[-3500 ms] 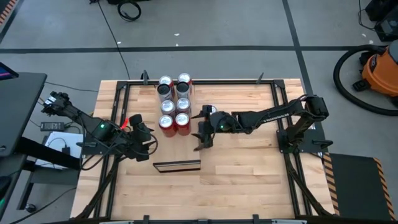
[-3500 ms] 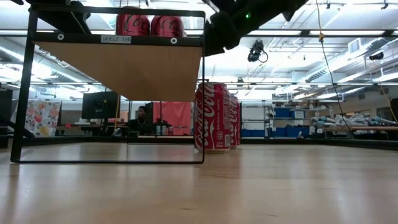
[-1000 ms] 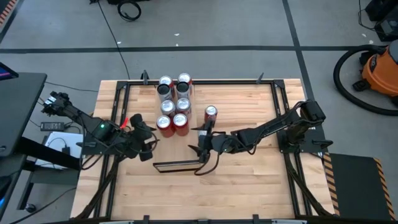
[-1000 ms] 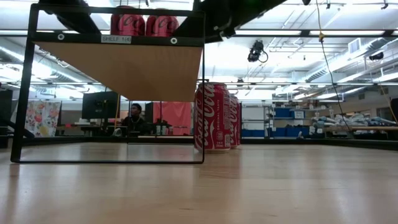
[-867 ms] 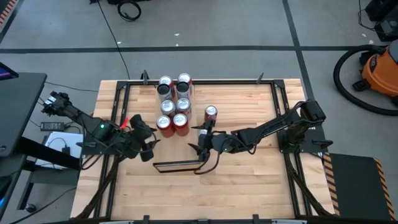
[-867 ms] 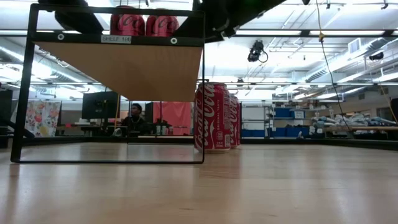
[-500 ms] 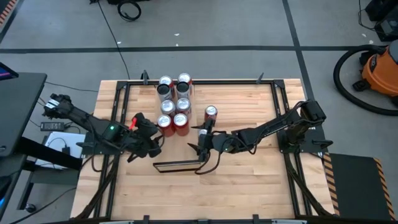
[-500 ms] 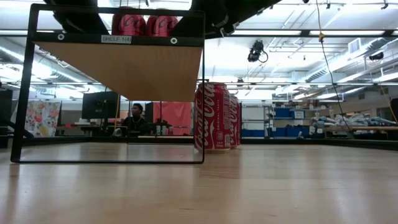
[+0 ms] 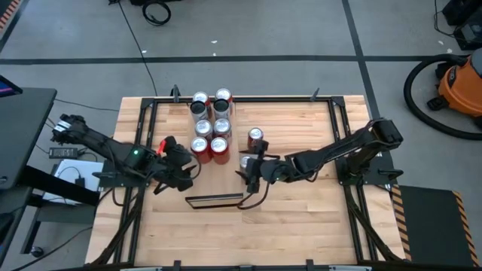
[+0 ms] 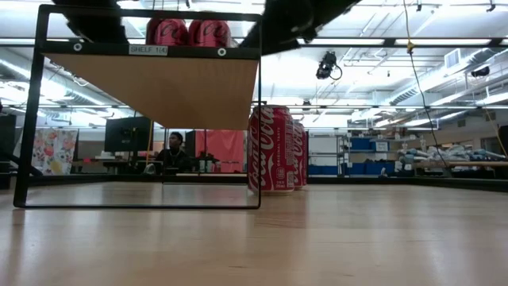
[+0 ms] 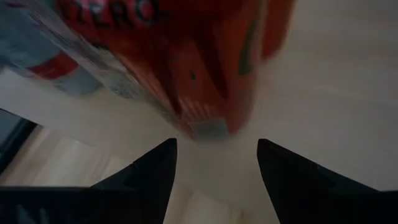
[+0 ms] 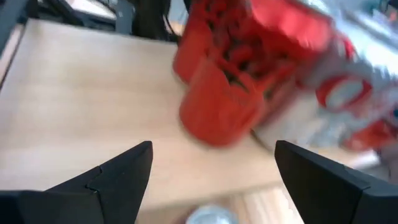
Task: Place canned beverage on shelf
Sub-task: Put the red-white soda can on the shelf
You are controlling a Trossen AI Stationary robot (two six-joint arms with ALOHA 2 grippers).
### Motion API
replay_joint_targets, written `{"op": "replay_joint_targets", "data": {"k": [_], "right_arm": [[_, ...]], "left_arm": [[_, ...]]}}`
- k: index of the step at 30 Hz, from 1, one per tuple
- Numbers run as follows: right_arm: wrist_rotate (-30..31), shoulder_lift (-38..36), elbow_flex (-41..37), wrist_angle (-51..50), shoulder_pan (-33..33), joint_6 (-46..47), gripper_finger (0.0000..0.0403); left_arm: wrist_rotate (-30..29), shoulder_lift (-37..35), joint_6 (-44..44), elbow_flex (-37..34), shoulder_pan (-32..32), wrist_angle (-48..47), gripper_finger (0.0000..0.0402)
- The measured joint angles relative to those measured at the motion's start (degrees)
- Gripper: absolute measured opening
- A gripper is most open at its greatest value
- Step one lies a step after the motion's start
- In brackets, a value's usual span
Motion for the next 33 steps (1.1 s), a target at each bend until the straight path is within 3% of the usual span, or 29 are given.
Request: {"op": "replay_joint_targets", "data": {"k": [5, 15, 22, 29, 33], "right_arm": [[0.02, -2.03, -0.10, -9.63, 0.46, 7.52, 0.0348], [2.81, -5.45, -10.79, -2.94, 0.89, 10.55, 0.0348], [-8.62, -9.52, -21.14, 4.78, -2.89, 7.46, 0.0348], [-15.47, -8.86, -32.45, 23.95, -7.37, 1.67, 0.0348], [-23.01, -8.20, -34.60, 30.65, -10.83, 1.35, 0.0354]], "left_arm": [[1.73, -2.13, -0.33, 1.50, -1.63, -3.43, 0.0233], [1.88, -4.99, 0.04, 1.65, -5.74, -4.94, 0.0233], [1.88, -4.98, 1.18, 1.67, -5.69, -5.01, 0.0233], [1.86, -4.98, 1.68, 1.67, -5.69, -5.15, 0.0233], [1.60, -4.98, 2.65, 1.67, -5.69, -5.12, 0.0233]]}}
